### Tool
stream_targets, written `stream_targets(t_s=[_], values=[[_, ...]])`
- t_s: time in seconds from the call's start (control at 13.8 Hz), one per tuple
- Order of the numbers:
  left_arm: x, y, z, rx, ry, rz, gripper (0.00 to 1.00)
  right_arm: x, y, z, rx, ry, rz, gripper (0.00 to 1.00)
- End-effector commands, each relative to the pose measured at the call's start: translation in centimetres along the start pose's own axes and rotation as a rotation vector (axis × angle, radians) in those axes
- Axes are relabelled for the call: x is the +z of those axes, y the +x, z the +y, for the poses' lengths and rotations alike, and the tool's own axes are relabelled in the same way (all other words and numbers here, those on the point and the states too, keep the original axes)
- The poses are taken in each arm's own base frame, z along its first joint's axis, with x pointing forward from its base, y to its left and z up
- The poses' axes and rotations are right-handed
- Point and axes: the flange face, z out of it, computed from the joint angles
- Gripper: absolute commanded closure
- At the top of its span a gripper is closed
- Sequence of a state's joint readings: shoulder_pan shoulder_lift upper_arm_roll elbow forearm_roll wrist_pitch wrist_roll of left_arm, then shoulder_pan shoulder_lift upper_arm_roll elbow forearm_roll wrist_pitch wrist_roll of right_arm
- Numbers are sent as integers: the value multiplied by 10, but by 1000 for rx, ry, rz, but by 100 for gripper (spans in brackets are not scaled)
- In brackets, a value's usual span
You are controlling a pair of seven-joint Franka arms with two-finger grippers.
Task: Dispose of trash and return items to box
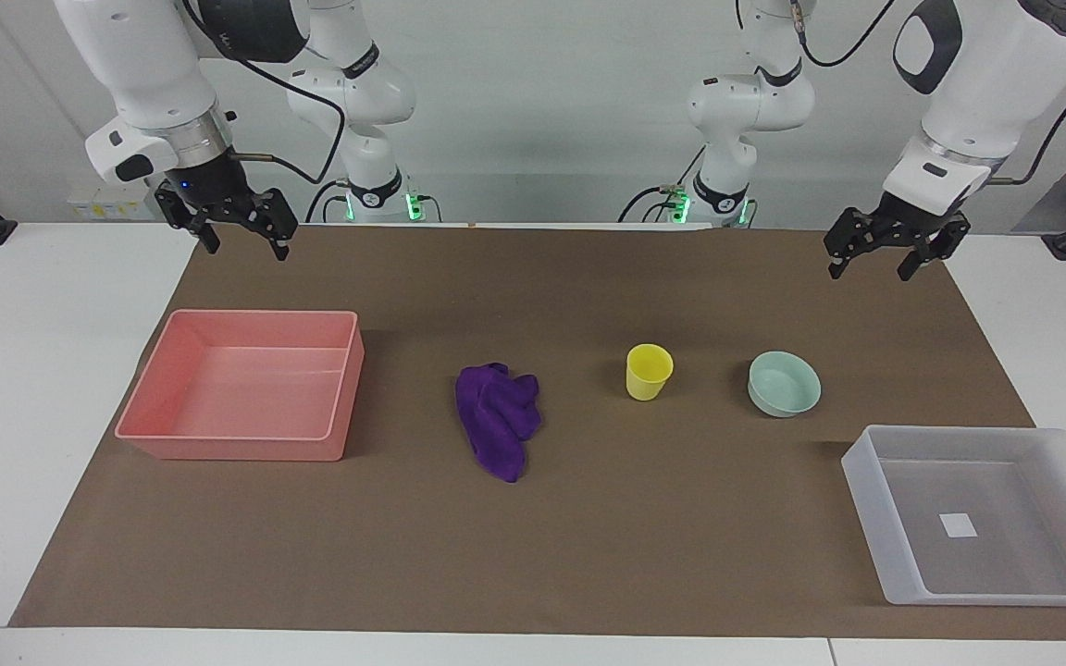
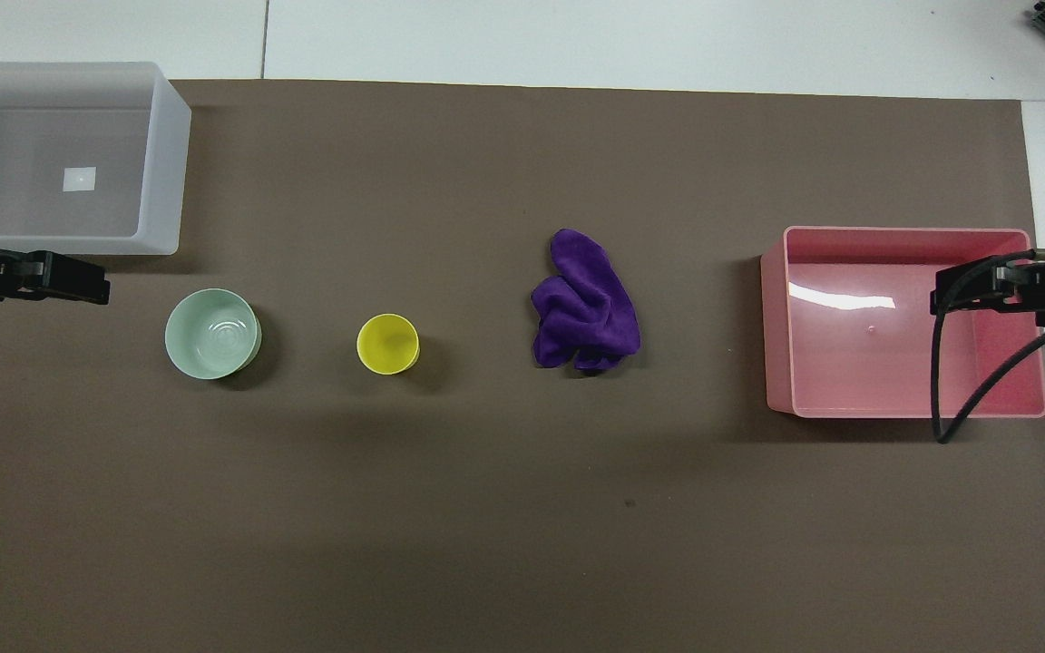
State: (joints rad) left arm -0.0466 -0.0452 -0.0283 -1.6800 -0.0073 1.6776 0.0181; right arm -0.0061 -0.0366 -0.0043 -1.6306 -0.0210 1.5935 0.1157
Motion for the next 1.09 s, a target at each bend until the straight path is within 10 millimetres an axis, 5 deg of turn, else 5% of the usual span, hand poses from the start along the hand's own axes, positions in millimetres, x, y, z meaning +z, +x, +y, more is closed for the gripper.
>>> stream_targets(t_s=[0.0,0.43,0.65,1.01], values=[[-1,-9,2,-5,21,-3,0,-1,-3,3,-12,15,-12,0],[-1,-9,-4,-16,22,7,0,-1,-3,3,-11,15,-12,0],[15,-8,-9,-21,23,41,0,0,-3,3,-11,15,-13,0],[74,5,-18,-32,23,49,0,0,-3,3,-12,15,-13,0]])
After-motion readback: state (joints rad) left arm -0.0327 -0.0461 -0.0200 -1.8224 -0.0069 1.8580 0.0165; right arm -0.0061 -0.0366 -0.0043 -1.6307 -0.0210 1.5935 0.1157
